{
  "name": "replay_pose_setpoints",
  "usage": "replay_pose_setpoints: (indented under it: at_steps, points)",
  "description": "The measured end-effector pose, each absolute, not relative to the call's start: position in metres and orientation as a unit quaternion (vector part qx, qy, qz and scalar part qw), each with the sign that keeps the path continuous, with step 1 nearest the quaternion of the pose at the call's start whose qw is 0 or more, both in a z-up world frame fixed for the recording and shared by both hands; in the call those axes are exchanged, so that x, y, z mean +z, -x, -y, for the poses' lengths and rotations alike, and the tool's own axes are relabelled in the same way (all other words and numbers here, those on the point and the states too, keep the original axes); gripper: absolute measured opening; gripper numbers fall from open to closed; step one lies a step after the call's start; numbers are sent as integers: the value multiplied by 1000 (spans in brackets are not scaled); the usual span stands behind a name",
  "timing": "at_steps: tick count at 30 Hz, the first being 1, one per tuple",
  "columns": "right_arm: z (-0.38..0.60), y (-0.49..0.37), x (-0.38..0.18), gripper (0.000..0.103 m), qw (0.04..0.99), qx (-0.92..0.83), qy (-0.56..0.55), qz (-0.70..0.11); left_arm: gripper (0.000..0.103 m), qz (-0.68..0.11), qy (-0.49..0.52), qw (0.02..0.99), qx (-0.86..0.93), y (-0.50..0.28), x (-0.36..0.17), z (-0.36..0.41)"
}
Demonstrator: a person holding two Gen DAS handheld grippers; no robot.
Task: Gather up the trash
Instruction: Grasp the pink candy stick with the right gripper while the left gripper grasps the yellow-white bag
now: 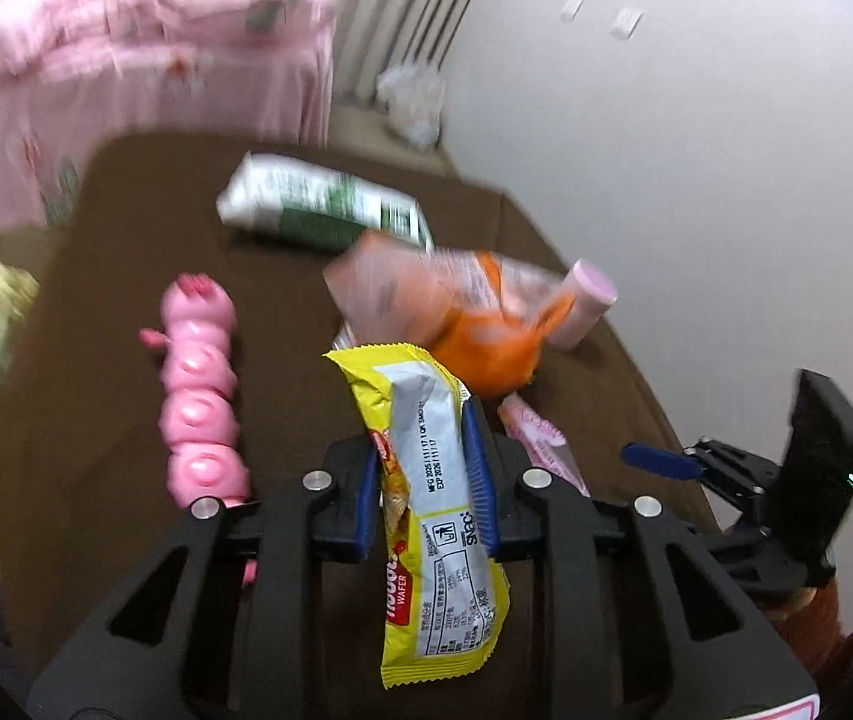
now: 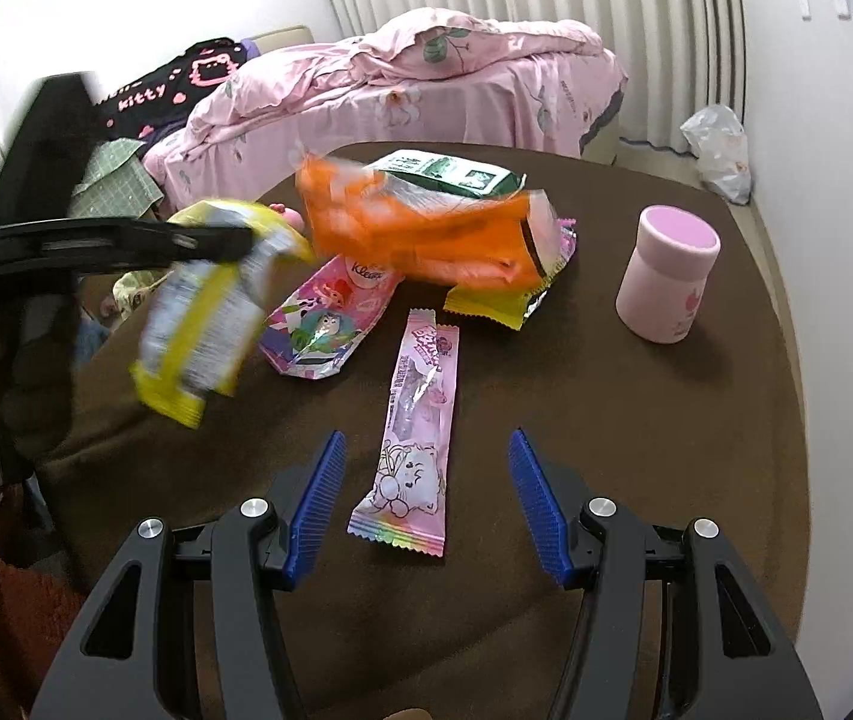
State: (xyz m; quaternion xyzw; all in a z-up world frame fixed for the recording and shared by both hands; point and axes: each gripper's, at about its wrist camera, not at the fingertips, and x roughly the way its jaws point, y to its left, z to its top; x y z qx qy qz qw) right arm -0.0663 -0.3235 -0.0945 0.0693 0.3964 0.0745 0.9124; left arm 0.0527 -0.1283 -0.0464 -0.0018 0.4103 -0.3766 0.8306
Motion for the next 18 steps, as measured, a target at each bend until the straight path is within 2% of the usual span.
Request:
replay_pose_setpoints:
  at_steps: [4, 6, 7, 8, 11, 18]
  points:
    - [310, 58, -105, 51, 905, 78, -52, -414, 24, -358, -2, 861, -362, -35, -30, 110]
    - [304, 55, -110, 45, 903, 65, -36, -422, 24, -348, 1, 867, -358, -32, -25, 102]
    - [303, 53, -113, 36, 902, 59, -33, -427, 24, -345, 0, 869, -356, -31, -24, 99]
    - [304, 53, -114, 22, 901, 57, -37, -430, 24, -341, -3, 871, -353, -31, -23, 99]
    - [307, 55, -109, 15, 904, 60, -53, -421, 24, -329, -8, 878, -347, -28, -20, 99]
    - [294, 66, -65, 15, 923, 99, -56, -366, 24, -285, -14, 897, -338, -16, 1, 87]
